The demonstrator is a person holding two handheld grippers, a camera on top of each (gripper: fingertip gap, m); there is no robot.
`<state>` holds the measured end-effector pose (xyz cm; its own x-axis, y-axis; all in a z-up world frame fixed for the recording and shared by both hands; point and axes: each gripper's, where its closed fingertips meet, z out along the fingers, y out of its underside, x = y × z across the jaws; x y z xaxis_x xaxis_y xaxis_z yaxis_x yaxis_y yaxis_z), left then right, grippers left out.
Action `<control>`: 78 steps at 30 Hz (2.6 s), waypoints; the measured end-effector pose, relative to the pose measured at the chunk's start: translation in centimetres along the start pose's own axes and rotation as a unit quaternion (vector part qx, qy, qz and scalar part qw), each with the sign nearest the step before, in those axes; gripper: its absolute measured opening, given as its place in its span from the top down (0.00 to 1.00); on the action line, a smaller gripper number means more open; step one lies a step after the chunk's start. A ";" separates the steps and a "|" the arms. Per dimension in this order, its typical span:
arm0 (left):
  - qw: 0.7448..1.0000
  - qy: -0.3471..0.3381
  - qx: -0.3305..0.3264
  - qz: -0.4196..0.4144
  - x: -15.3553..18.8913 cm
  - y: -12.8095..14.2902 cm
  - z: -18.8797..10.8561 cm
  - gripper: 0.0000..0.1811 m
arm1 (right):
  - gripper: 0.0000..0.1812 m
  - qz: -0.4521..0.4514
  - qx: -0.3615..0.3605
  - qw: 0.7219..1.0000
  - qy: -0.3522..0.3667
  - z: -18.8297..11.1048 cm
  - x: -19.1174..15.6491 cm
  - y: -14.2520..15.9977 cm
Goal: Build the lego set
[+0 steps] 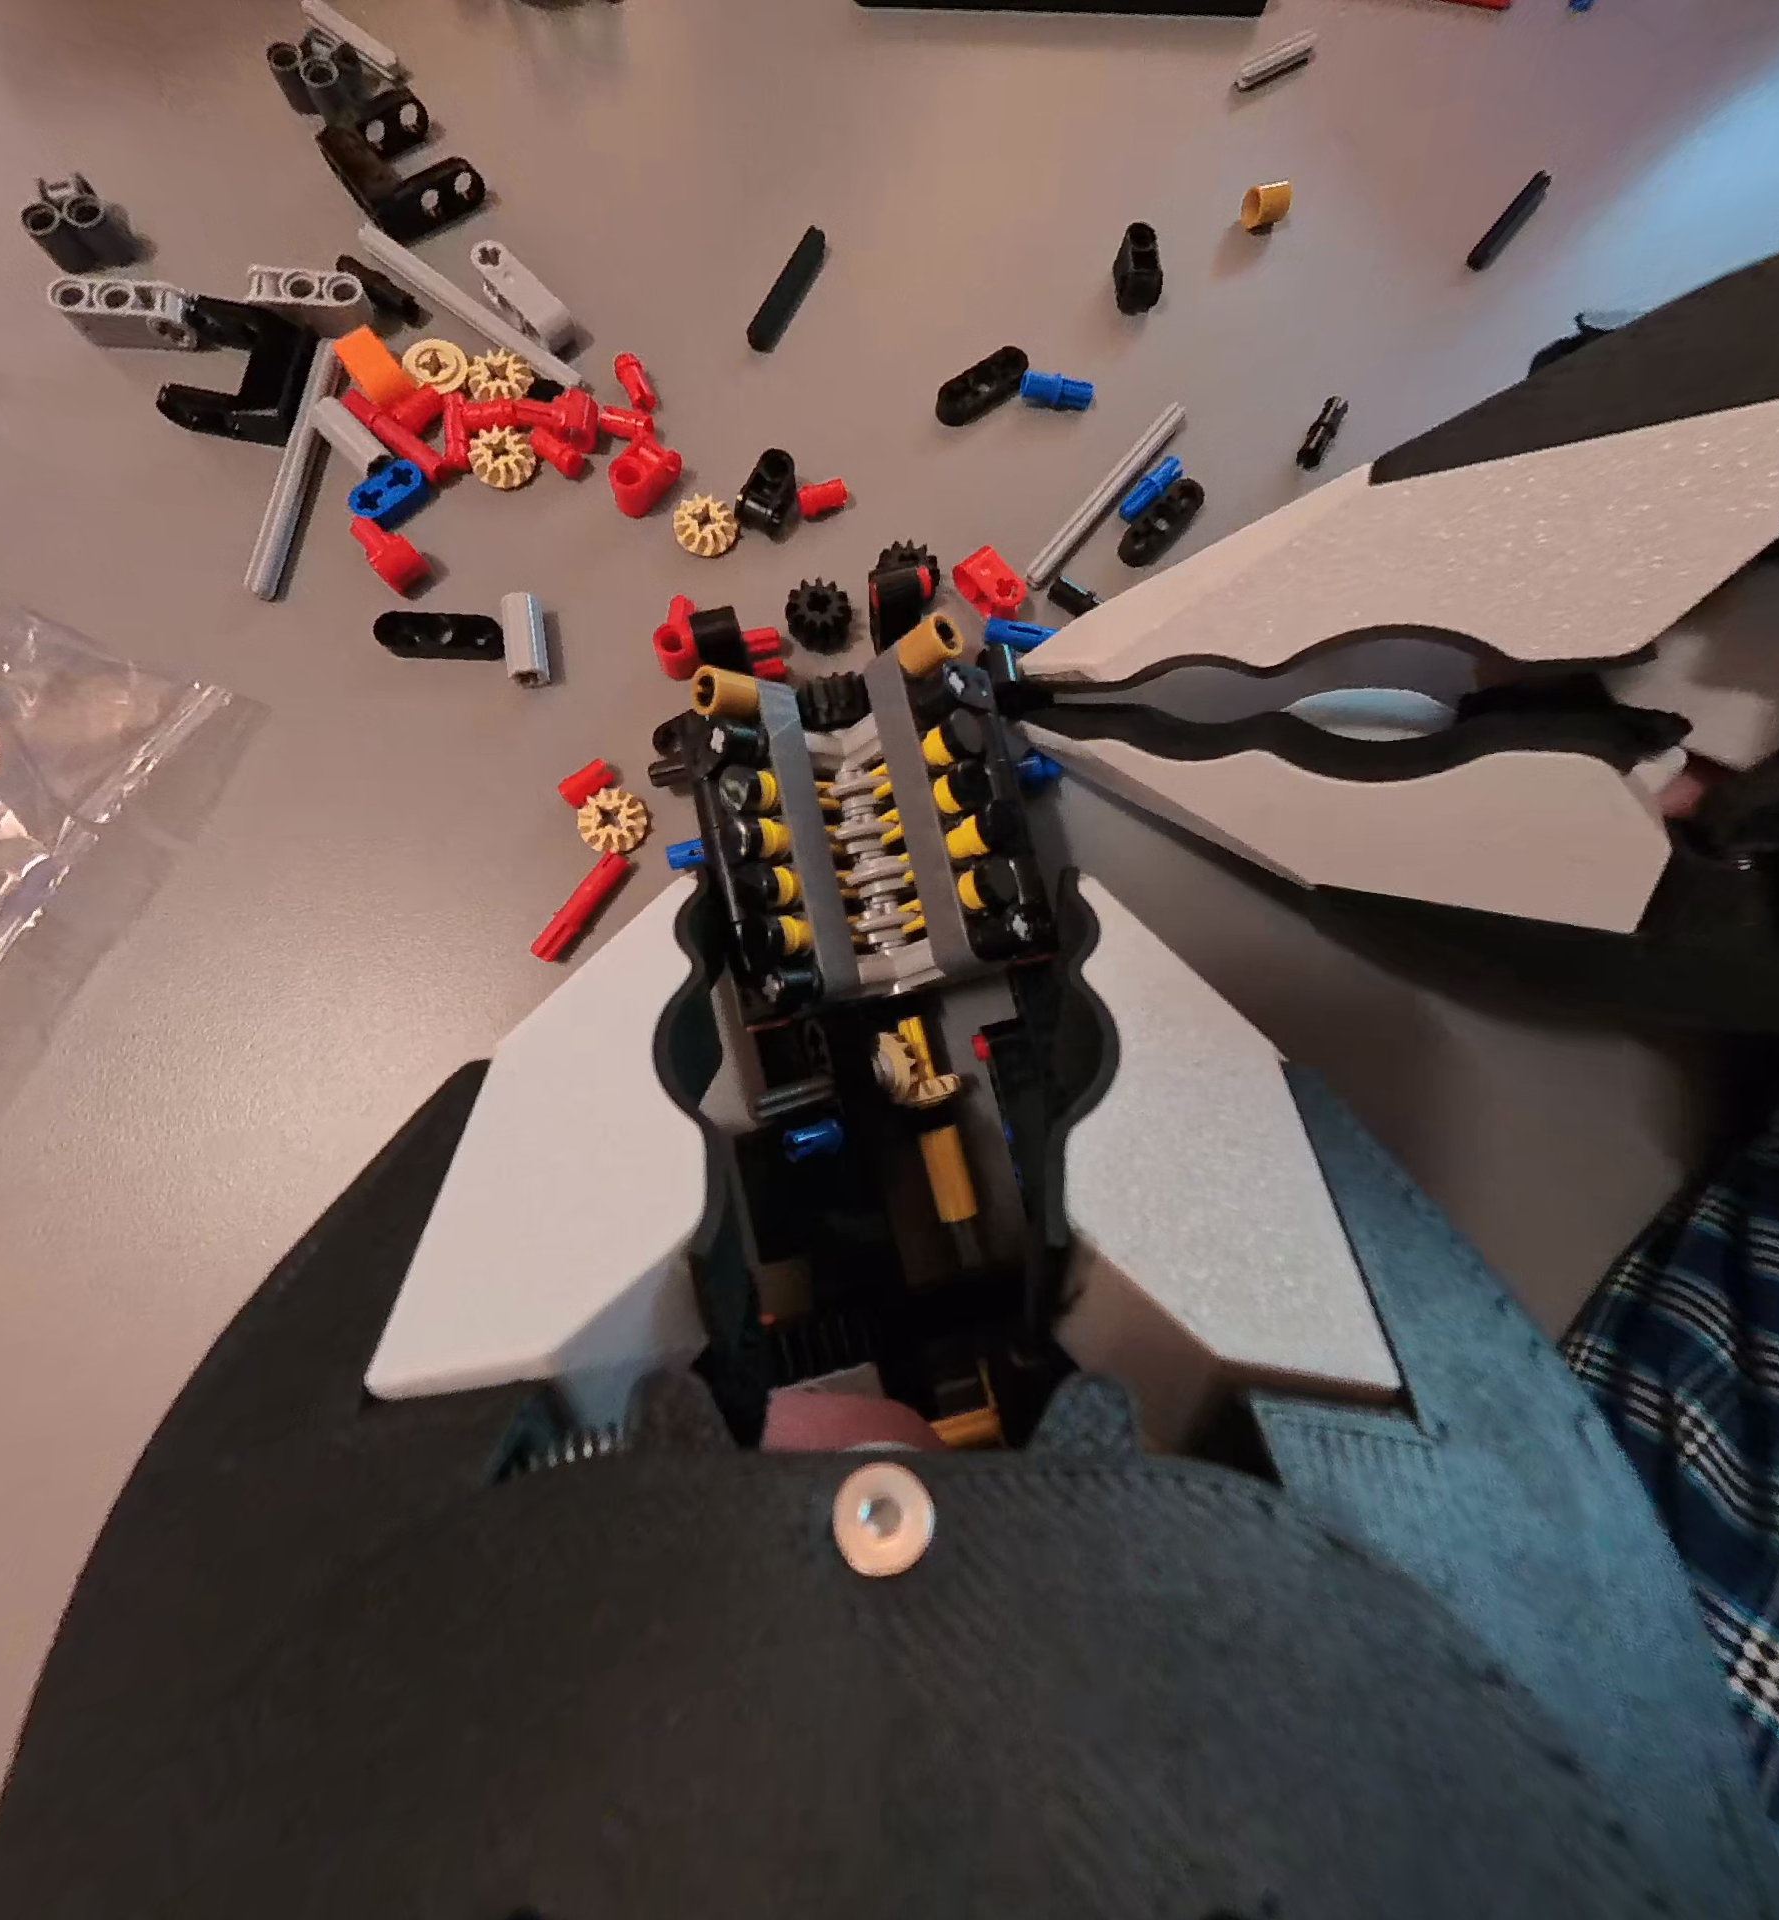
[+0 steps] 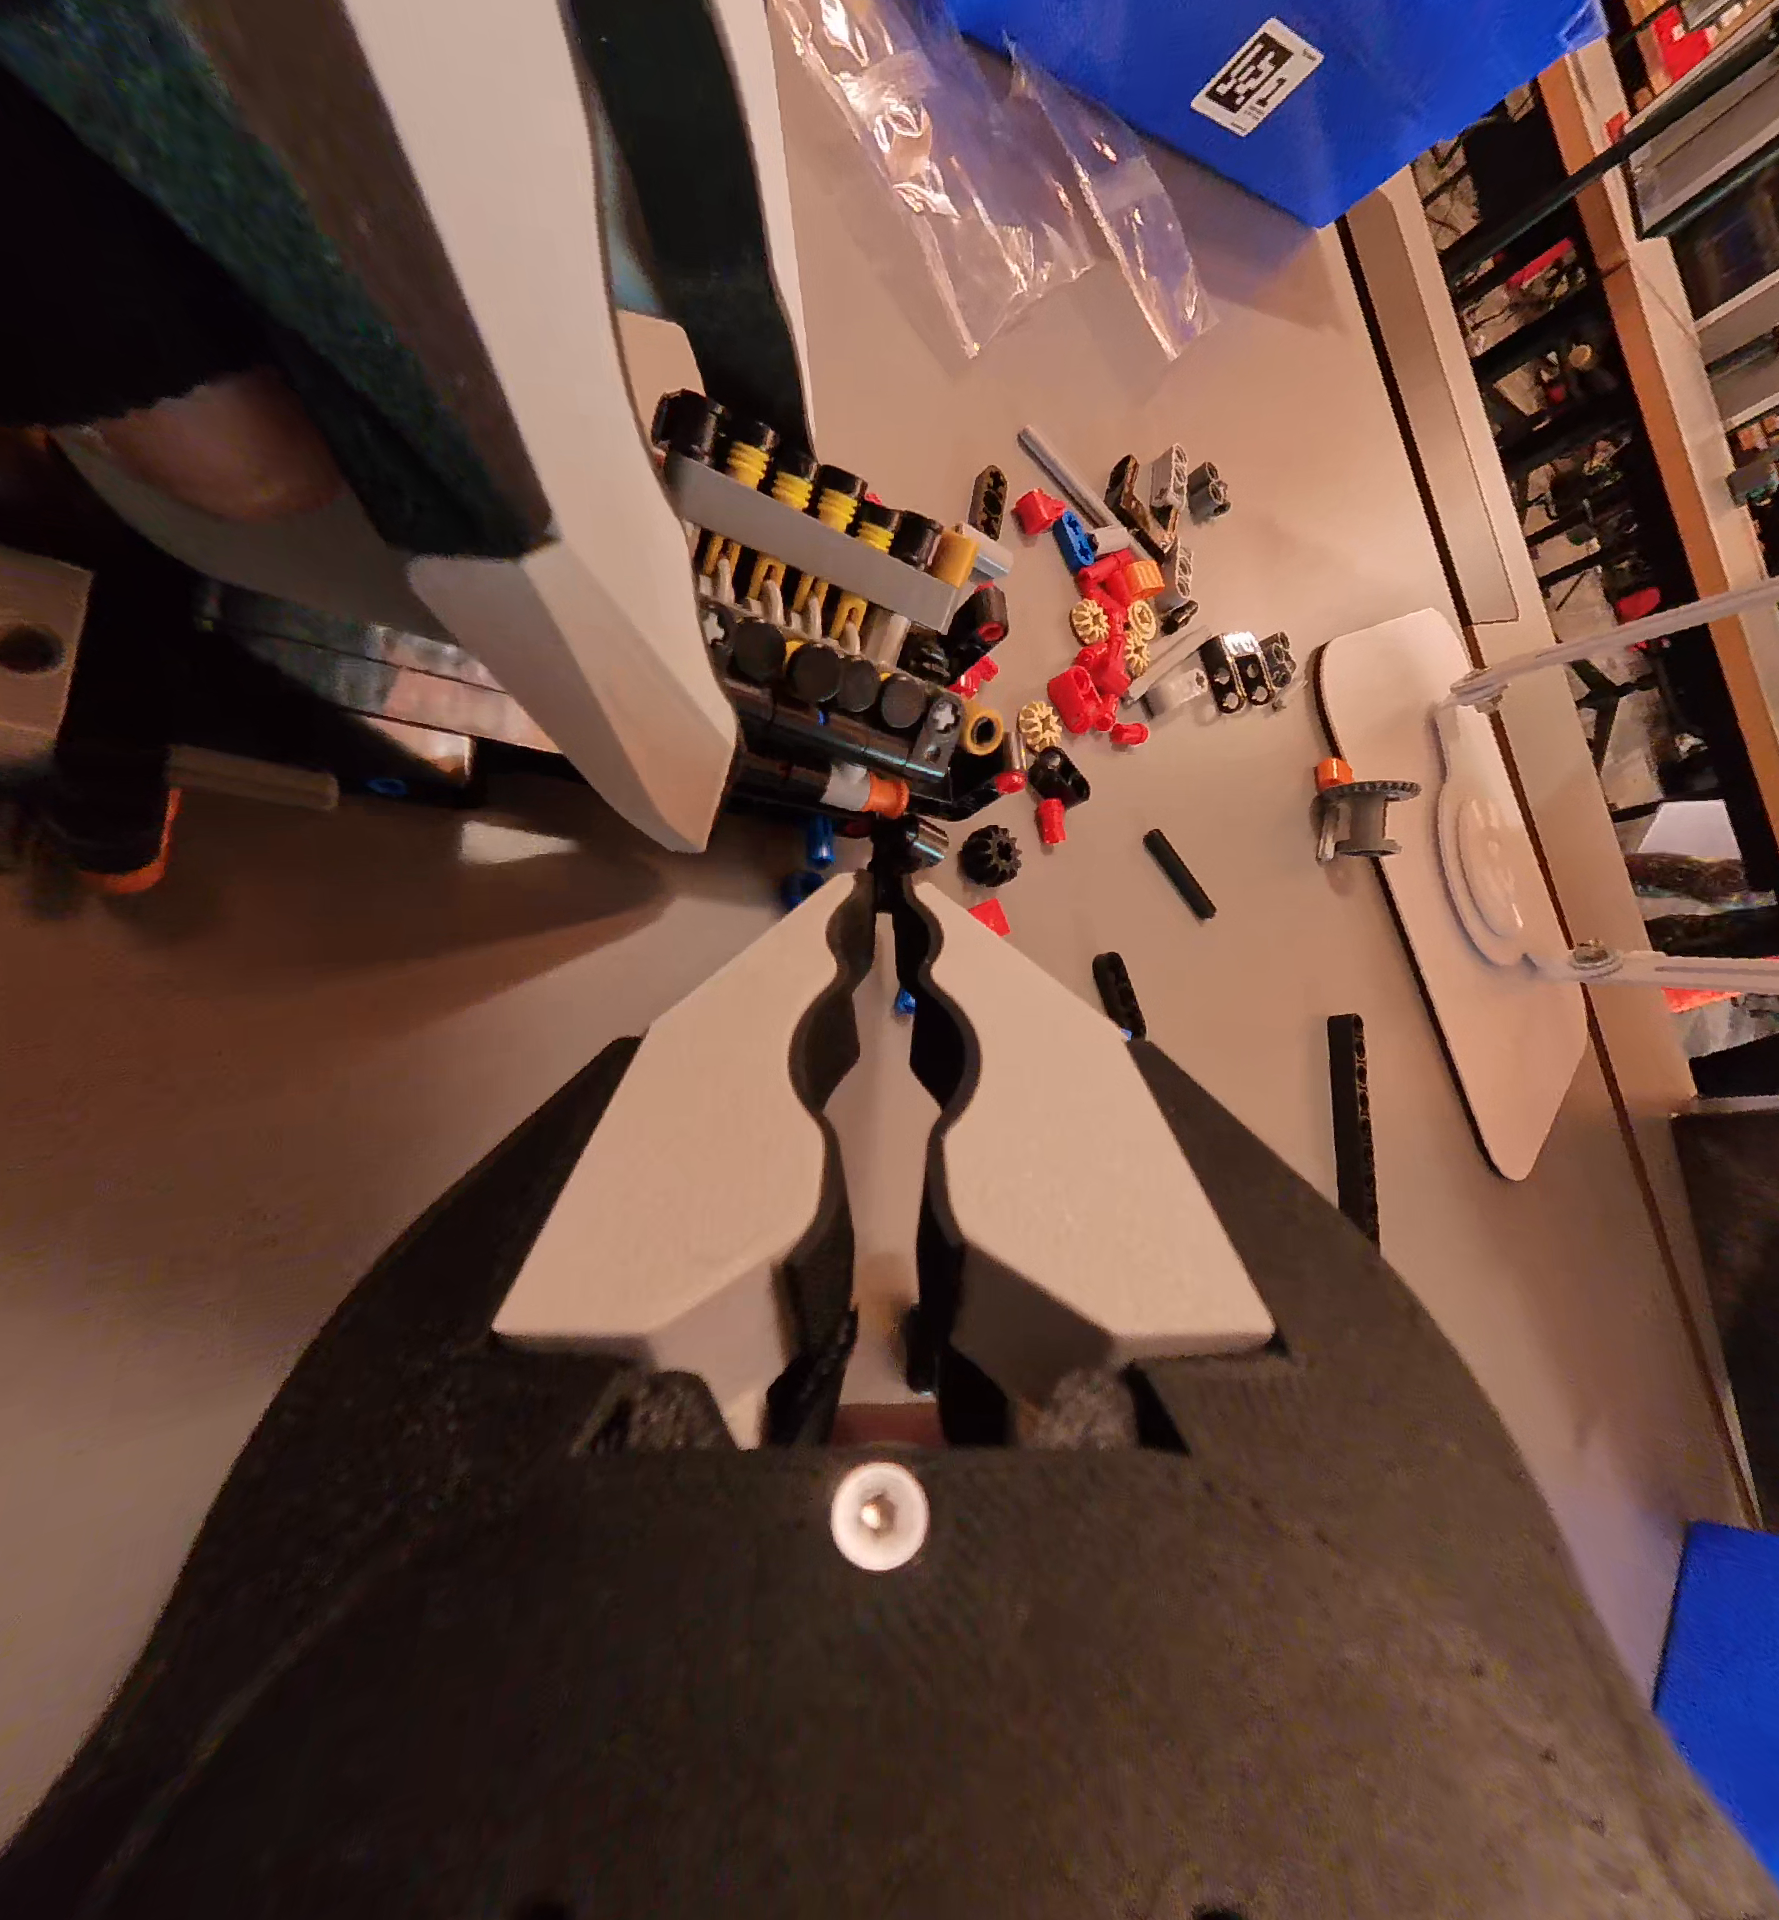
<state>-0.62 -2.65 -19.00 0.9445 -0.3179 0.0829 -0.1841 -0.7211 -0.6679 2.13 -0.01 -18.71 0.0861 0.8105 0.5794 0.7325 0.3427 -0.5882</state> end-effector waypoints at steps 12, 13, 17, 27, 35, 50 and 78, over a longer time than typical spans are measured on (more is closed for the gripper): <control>1.000 0.006 0.002 -0.002 -0.1 0.0 0.0 0.65 | 0.99 -0.039 0.022 0.999 -0.020 0.2 -0.1 -0.1; 1.000 0.007 0.002 -0.002 -0.1 0.0 0.0 0.65 | 0.99 -0.043 0.023 0.999 -0.023 0.2 -0.1 -0.1; 1.000 0.009 0.002 -0.003 -0.1 0.0 0.0 0.65 | 0.99 -0.058 0.027 0.998 -0.028 0.3 -0.1 -0.2; 1.000 0.012 0.008 -0.009 -0.2 0.0 0.0 0.66 | 0.99 -0.092 0.048 0.993 -0.059 0.4 -0.2 -0.3; 1.000 0.009 0.011 -0.013 -0.3 0.0 0.0 0.65 | 0.99 -0.124 0.041 0.989 -0.070 0.5 -0.1 -0.4; 1.000 0.013 0.011 -0.006 0.0 -0.1 0.1 0.66 | 1.00 -0.165 0.034 0.982 -0.090 0.8 0.0 -0.6; 0.997 0.061 0.008 0.037 0.4 0.1 -0.1 0.65 | 1.00 0.036 0.109 0.976 -0.186 -0.4 0.1 -0.6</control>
<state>-0.27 -2.92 -18.91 0.8880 -0.4434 0.1220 -0.2470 -0.6837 -0.6867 1.98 -0.37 -18.03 -0.1487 0.9384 0.3118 0.5691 0.3391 -0.7491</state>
